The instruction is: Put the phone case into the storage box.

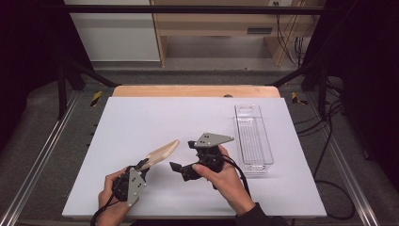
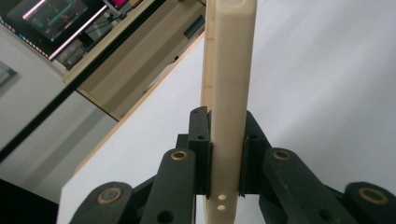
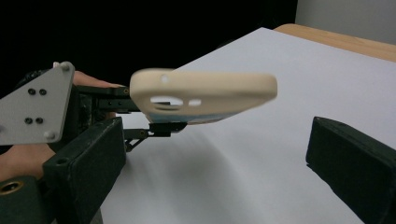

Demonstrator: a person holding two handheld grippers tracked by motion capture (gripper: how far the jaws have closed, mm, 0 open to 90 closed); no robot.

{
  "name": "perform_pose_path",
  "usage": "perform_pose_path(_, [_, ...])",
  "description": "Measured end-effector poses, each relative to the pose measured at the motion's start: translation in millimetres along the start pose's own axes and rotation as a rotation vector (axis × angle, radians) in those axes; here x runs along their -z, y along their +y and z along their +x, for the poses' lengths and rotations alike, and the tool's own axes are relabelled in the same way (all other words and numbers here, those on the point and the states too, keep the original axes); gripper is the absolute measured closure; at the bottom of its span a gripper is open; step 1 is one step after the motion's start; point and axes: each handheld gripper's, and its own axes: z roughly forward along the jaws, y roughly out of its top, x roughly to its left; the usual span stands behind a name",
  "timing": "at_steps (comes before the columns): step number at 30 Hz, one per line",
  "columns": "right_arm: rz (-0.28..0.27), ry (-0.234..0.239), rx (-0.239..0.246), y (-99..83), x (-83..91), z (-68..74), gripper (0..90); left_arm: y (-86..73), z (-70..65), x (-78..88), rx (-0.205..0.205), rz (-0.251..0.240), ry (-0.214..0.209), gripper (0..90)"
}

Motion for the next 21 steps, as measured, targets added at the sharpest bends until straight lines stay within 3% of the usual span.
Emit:
perform_pose_path(6, [0.001,-0.058,0.012,-12.8,-6.4,3.3,5.7,-3.3,7.5,2.9,0.124,-0.021,-0.013,79.3])
perform_pose_path(14, [-0.051,-0.082,-0.031,-22.6,1.0,3.7,5.3,-8.5,17.6,7.8,0.290,-0.071,-0.043,79.3])
perform_pose_path(21, [-0.077,-0.113,-0.063,-35.4,9.1,3.7,4.7,-11.4,20.3,8.0,0.393,-0.103,-0.081,79.3])
